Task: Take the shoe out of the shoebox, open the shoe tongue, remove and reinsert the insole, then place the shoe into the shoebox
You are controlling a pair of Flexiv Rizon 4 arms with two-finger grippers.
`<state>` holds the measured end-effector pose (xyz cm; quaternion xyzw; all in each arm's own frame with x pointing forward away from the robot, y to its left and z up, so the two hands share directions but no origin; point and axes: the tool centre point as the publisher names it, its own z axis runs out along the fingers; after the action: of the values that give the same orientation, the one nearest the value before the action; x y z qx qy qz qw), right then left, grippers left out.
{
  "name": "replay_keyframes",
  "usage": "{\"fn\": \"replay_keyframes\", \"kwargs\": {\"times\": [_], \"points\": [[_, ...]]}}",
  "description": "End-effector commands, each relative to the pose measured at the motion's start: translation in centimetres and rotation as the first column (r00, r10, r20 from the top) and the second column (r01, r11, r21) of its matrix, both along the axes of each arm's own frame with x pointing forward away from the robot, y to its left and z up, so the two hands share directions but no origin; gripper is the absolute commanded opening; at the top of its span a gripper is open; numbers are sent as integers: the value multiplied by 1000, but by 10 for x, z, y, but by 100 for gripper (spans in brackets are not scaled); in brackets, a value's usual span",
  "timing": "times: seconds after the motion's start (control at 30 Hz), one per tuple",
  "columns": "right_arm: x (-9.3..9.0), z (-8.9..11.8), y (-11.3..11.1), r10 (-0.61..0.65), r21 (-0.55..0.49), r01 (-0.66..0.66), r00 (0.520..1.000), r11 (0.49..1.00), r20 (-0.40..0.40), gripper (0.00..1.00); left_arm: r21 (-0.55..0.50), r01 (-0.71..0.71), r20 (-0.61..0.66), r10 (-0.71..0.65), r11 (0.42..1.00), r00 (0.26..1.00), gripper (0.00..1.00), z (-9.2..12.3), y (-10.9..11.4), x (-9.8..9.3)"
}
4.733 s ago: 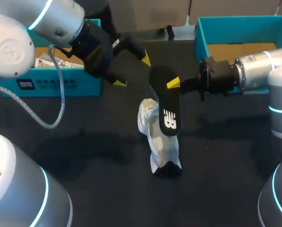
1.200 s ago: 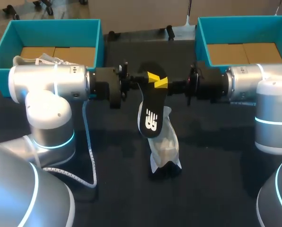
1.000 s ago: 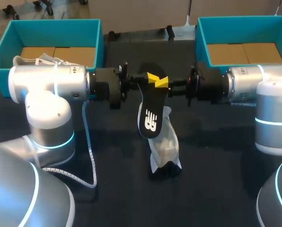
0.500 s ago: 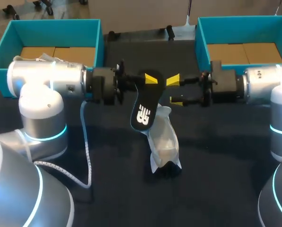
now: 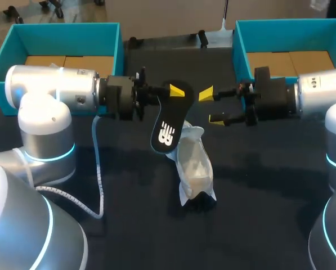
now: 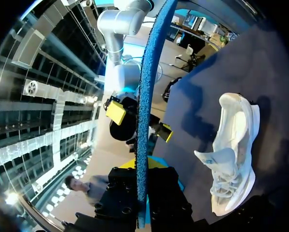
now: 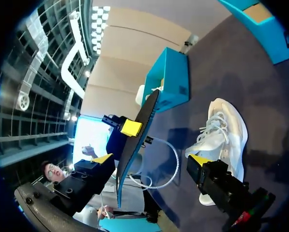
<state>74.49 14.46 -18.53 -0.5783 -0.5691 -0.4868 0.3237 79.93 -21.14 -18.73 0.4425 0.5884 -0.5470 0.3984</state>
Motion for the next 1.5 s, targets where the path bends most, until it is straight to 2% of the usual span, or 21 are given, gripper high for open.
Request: {"fn": "replay_keyframes", "kwargs": {"times": [0.03, 0.1, 0.13, 0.17, 0.2, 0.23, 0.3, 0.33, 0.37, 0.43, 0.47, 0.7, 1.07, 1.13, 1.2, 1.23, 1.27, 1.5], "points": [[0, 1, 0, 0, -5, 0, 1000, 1000, -2, 100, -1, -1, 1, 1, 1000, 1000, 0, -1, -1, 0], [0, 1, 0, 0, -5, 0, 1000, 1000, -2, 100, -1, -1, 1, 1, 1000, 1000, 0, -1, -1, 0], [1, 1, -5, 47, -49, -44, 997, 998, 60, 100, -1, -1, 1, 1, 1000, 1000, 0, -1, -1, 0], [5, 4, -9, 120, -82, -108, 980, 991, 161, 100, -1, -1, 1, 1, 1000, 1000, 0, -1, -1, 0], [5, 4, -14, 127, -135, -101, 971, 986, 201, 100, -1, -1, 1, 1, 1000, 1000, 0, -1, -1, 0], [8, 5, -18, 213, -203, -158, 934, 966, 287, 100, -1, -1, 1, 1, 1000, 1000, 0, -1, -1, 0], [9, 2, -28, 258, -247, -170, 885, 954, 387, 100, -1, -1, 1, 1, 1000, 1000, 0, -1, -1, 0], [11, 1, -31, 359, -315, -235, 829, 920, 430, 100, 3, 2, -31, -2, 1000, 1000, 0, 1, 0, -1], [12, -2, -36, 356, -327, -225, 832, 918, 426, 100, 25, 5, -58, -3, 1000, 998, 0, 2, 0, -3], [14, -2, -40, 472, -393, -296, 730, 870, 495, 100, 31, 16, -121, -12, 999, 993, 0, 2, 1, -7], [14, -3, -40, 484, -397, -303, 708, 866, 514, 100, 36, 20, -146, -15, 999, 989, 0, 2, 2, -7], [14, -3, -40, 484, -397, -303, 708, 866, 514, 100, -48, 30, -333, -44, 998, 942, 0, 10, 6, -19], [14, -3, -40, 484, -397, -303, 708, 866, 514, 100, -48, 30, -333, -44, 998, 942, 0, 10, 6, -19], [15, -9, -44, 526, -488, -255, 635, 835, 566, 100, -48, 30, -333, -44, 998, 942, 0, 10, 6, -19], [15, -14, -47, 573, -562, -205, 529, 802, 626, 100, -48, 30, -333, -44, 998, 942, 0, 10, 6, -19], [14, -18, -48, 605, -588, -200, 458, 784, 651, 100, -48, 30, -333, -44, 998, 942, 0, 10, 6, -19], [13, -23, -48, 623, -603, -203, 440, 771, 647, 100, -48, 30, -333, -44, 998, 942, 0, 10, 6, -19], [13, -23, -48, 623, -603, -203, 440, 771, 647, 100, -48, 30, -333, -44, 998, 942, 0, 10, 6, -19]]}}
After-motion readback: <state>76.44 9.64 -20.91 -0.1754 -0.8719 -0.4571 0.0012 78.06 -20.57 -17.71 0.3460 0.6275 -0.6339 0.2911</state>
